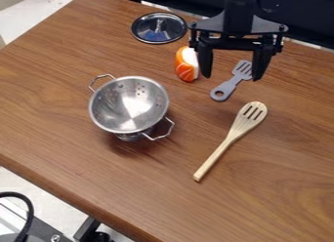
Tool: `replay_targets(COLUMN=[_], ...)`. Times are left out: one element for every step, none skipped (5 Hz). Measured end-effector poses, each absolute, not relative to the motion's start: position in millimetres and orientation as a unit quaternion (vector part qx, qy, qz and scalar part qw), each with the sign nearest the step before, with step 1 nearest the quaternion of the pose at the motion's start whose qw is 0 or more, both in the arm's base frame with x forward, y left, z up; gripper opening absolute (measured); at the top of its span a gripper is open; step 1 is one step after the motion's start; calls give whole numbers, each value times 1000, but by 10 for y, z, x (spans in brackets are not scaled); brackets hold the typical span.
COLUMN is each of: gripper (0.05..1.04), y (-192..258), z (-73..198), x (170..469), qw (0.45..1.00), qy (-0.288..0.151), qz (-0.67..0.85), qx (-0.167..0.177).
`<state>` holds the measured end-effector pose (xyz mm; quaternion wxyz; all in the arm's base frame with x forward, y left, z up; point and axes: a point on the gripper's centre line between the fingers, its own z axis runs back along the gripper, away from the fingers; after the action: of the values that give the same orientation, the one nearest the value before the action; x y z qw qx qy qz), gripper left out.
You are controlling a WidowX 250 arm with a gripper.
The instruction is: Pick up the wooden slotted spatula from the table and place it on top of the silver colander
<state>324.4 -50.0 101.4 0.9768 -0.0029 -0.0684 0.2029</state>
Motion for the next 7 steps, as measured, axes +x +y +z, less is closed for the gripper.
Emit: replay_targets(gripper=[999, 999, 999, 999, 999, 999, 999], y=[-506, -577, -638, -778, -923, -987, -988], z=[905, 811, 781, 718, 607, 520, 521], x=[3202, 3123, 2992, 2768, 2578, 2501, 2542], qw=[979, 990, 994, 996, 998, 998, 997], qy=[-51, -37, -44, -42, -32, -36, -51], qz=[199, 131, 98, 79, 60, 49, 52], qx=[0, -20, -23, -25, -14, -16, -14])
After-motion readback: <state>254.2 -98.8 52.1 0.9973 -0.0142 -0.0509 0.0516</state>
